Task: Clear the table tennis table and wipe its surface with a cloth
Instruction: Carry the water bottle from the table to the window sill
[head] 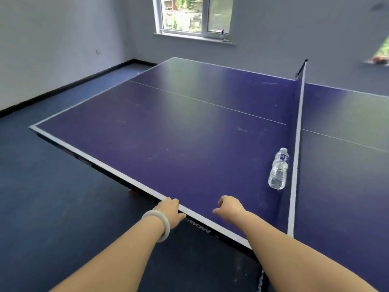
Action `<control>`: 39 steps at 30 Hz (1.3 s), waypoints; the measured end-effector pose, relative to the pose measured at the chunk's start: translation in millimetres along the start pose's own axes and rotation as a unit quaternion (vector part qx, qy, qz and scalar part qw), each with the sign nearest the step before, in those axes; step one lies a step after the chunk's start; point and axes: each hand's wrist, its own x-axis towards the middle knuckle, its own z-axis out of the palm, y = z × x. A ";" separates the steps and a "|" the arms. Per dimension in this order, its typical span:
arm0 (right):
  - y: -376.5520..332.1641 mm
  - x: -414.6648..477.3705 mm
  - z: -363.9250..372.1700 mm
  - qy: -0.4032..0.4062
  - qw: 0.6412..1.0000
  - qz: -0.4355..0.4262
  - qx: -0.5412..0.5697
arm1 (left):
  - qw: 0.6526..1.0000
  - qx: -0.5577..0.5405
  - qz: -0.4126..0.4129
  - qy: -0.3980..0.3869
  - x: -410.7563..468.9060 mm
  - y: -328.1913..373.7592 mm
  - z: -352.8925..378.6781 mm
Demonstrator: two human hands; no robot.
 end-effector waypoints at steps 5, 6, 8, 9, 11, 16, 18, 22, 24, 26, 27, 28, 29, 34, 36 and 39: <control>36.6 8.1 -14.2 0.055 0.990 0.104 0.071 | 0.996 0.044 0.067 -0.031 62.7 27.4 -4.1; 45.8 11.7 -17.8 0.065 0.988 0.117 0.082 | 0.995 0.051 0.081 -0.037 72.6 36.0 -2.3; 61.1 23.6 -29.1 0.089 0.981 0.140 0.102 | 0.992 0.065 0.103 -0.036 92.3 51.8 -0.3; 66.9 31.6 -36.0 0.103 0.977 0.151 0.108 | 0.991 0.074 0.111 -0.029 102.9 58.8 -0.6; 75.7 50.3 -50.8 0.130 0.972 0.162 0.113 | 0.990 0.084 0.116 -0.008 124.7 70.5 -1.1; 89.2 100.7 -87.3 0.223 0.959 0.161 0.062 | 0.995 0.086 0.038 -0.012 178.8 84.8 1.2; 97.4 120.9 -101.9 0.264 0.950 0.164 0.020 | 0.996 0.077 -0.001 -0.034 199.5 85.4 5.3; 118.9 158.8 -122.9 0.257 0.946 0.196 -0.031 | 0.993 0.083 -0.045 -0.065 224.2 89.8 19.8; 127.7 176.0 -129.2 0.244 0.945 0.218 -0.022 | 0.992 0.089 -0.056 -0.071 227.7 92.9 27.1; 133.0 191.1 -134.5 0.243 0.940 0.238 0.002 | 0.992 0.085 -0.062 -0.075 231.0 93.3 32.8; 135.0 197.3 -136.9 0.244 0.938 0.246 0.020 | 0.992 0.083 -0.064 -0.076 231.7 92.9 34.2; 136.8 202.4 -138.7 0.246 0.935 0.252 0.038 | 0.992 0.082 -0.065 -0.075 231.9 92.5 34.8; 138.4 206.4 -139.9 0.247 0.933 0.257 0.055 | 0.992 0.083 -0.066 -0.075 232.4 92.1 35.1; 144.9 214.2 -129.4 0.263 0.926 0.269 0.028 | 0.990 0.085 -0.069 -0.085 232.7 92.7 35.7; 143.9 215.4 -123.6 0.275 0.924 0.264 -0.019 | 0.990 0.083 -0.071 -0.092 232.8 93.5 35.2; 142.6 217.7 -119.0 0.283 0.923 0.252 -0.061 | 0.989 0.079 -0.070 -0.102 232.6 95.5 33.6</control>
